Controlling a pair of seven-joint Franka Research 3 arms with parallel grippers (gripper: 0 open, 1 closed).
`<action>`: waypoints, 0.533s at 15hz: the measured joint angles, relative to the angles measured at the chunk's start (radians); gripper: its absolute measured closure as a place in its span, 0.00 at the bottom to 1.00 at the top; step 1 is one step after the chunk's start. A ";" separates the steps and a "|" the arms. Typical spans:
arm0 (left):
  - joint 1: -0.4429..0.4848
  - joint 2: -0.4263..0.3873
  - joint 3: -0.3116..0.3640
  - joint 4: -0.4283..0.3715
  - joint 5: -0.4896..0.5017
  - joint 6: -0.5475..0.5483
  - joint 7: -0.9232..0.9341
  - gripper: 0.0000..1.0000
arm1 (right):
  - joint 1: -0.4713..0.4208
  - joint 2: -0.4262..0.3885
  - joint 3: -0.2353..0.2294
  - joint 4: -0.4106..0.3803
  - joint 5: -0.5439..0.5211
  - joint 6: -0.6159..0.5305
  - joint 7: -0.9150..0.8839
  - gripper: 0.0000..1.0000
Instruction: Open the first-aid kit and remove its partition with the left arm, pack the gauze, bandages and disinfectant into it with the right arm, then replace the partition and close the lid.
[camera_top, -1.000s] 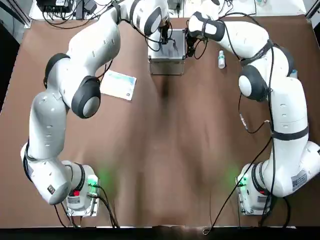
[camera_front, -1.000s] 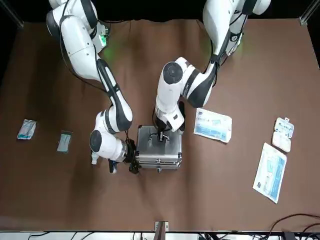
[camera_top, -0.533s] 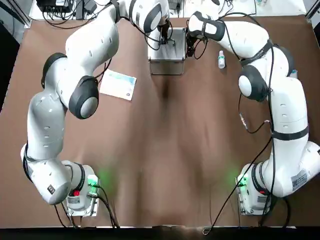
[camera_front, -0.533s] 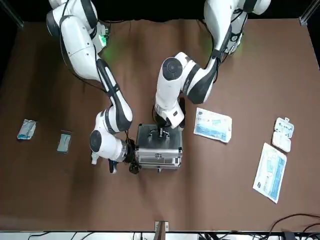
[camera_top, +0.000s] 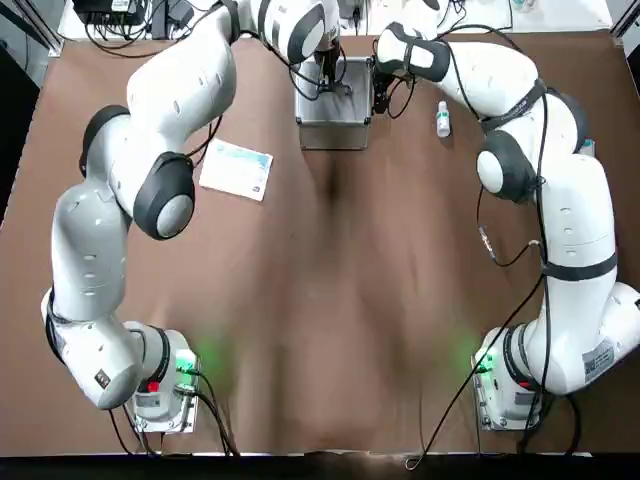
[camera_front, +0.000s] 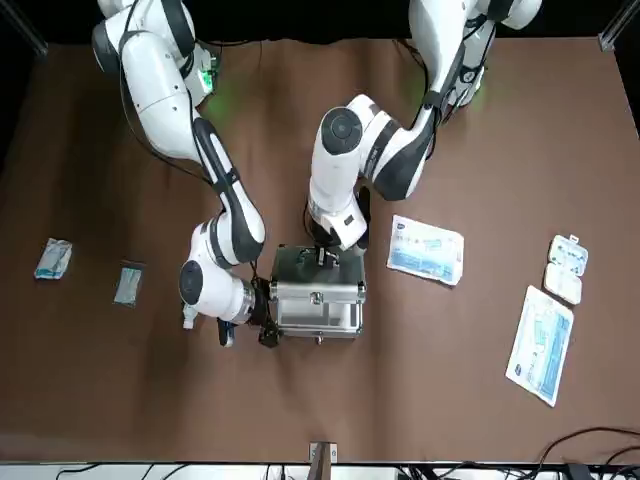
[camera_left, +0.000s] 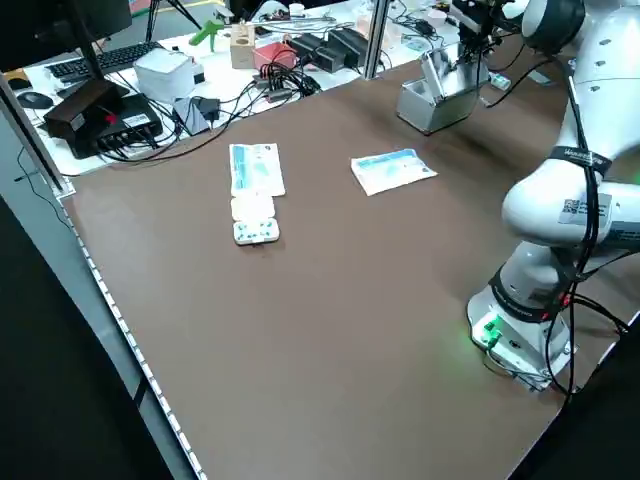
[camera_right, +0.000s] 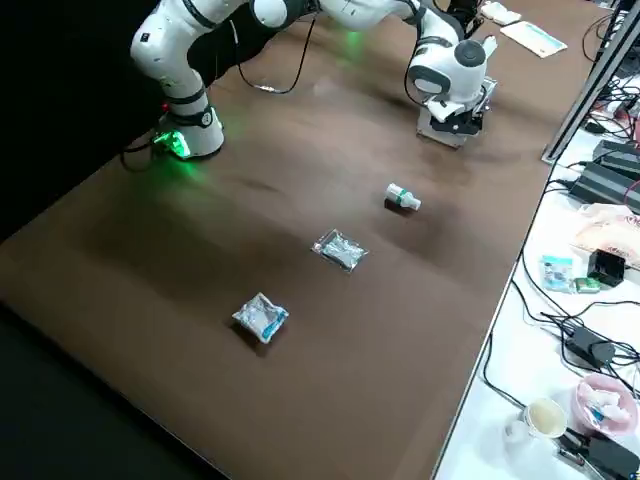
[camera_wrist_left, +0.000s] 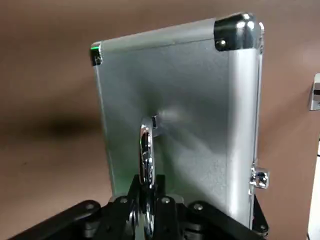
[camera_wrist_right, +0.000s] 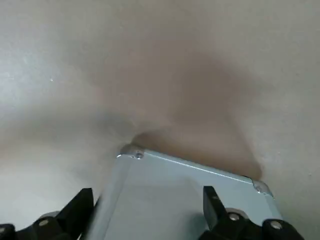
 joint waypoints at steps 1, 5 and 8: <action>0.000 -0.003 -0.002 0.000 0.000 -0.009 0.000 0.87 | 0.000 0.000 0.000 0.000 0.000 0.000 0.000 0.04; 0.000 -0.009 -0.011 0.000 0.000 -0.037 0.000 0.87 | 0.000 0.000 0.000 0.001 0.001 -0.001 0.000 0.04; 0.000 -0.012 -0.020 0.002 0.000 -0.065 0.007 0.87 | 0.000 0.001 0.001 0.001 0.001 -0.002 0.000 0.04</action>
